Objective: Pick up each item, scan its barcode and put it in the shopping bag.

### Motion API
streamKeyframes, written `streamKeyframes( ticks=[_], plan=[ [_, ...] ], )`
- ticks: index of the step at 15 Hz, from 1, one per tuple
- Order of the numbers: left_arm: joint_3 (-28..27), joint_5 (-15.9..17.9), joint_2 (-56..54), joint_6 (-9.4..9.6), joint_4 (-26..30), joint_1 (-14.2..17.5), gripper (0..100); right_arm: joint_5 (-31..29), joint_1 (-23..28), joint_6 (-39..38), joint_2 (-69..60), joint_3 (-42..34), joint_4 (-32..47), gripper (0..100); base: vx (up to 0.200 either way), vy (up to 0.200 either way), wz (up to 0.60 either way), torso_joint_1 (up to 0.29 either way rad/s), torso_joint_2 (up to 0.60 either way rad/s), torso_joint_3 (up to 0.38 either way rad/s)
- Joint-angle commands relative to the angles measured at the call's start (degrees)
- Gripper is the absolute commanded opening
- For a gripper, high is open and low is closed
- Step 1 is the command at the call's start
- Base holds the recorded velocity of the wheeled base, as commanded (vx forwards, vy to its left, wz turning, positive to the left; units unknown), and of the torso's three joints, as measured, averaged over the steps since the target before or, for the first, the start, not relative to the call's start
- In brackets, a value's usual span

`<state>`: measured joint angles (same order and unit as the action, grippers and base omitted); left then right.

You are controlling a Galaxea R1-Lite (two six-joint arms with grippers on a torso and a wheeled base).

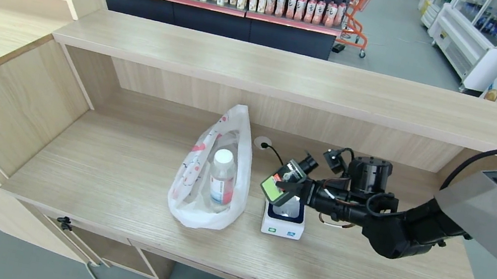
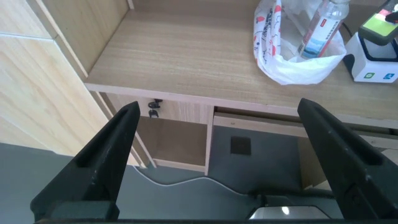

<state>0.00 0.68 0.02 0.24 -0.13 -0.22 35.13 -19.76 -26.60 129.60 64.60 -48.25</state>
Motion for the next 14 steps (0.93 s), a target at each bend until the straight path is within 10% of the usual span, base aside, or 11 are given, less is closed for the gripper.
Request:
streamKeyframes(
  ticks=[1,14],
  plan=[
    [0.0,0.02,-0.02,0.02,-0.04,0.04,100,-0.06,0.6,0.5,-0.14,-0.88,-0.09,0,0.0,0.0,0.0,0.0,0.0,0.0],
    [0.0,0.02,-0.02,0.02,-0.04,0.04,100,-0.33,1.92,4.54,1.27,-2.55,-0.09,0,0.0,0.0,0.0,0.0,0.0,0.0]
  ],
)
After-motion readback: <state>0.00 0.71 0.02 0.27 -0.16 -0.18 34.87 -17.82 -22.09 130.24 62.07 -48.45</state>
